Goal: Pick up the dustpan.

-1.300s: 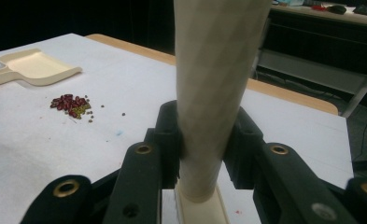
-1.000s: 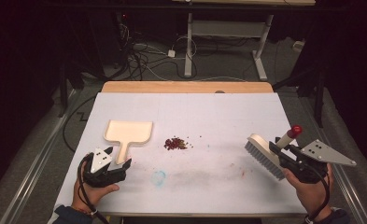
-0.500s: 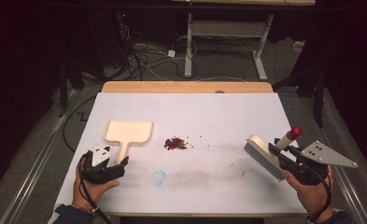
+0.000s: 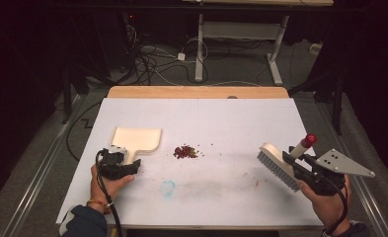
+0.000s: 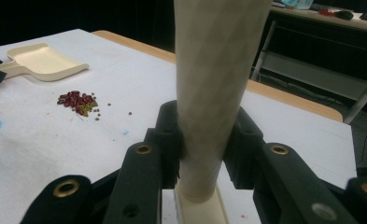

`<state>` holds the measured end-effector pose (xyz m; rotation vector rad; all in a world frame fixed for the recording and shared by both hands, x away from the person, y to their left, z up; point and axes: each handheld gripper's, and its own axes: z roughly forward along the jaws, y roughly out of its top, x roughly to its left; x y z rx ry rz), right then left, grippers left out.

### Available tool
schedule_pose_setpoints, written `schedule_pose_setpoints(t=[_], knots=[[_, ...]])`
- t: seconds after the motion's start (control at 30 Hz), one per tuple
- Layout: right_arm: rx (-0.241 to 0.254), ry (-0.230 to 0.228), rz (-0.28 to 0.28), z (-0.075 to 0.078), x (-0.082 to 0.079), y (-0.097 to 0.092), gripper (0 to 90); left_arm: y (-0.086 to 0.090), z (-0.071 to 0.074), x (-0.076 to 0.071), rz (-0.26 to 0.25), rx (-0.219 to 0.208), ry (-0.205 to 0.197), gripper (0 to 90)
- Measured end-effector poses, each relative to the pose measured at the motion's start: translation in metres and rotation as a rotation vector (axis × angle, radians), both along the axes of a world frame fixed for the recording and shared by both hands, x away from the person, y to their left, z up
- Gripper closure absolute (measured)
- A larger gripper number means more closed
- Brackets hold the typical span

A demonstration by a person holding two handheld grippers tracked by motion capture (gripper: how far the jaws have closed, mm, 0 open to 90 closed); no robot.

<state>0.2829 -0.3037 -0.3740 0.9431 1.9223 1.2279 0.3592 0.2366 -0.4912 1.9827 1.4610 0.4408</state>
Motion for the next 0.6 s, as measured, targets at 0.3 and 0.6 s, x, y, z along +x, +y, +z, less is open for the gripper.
schedule_pose_setpoints(t=[0.3, 0.6], knots=[[0.002, 0.005, -0.003, -0.0010, 0.0000, -0.0004, 70.5, -0.0043, -0.0017, 0.0086, 0.034, 0.018, -0.026, 42.4], [0.000, 0.001, 0.002, 0.0000, -0.0001, 0.0029, 70.5, -0.0045, 0.0000, 0.0103, 0.121, 0.013, -0.008, 60.7]])
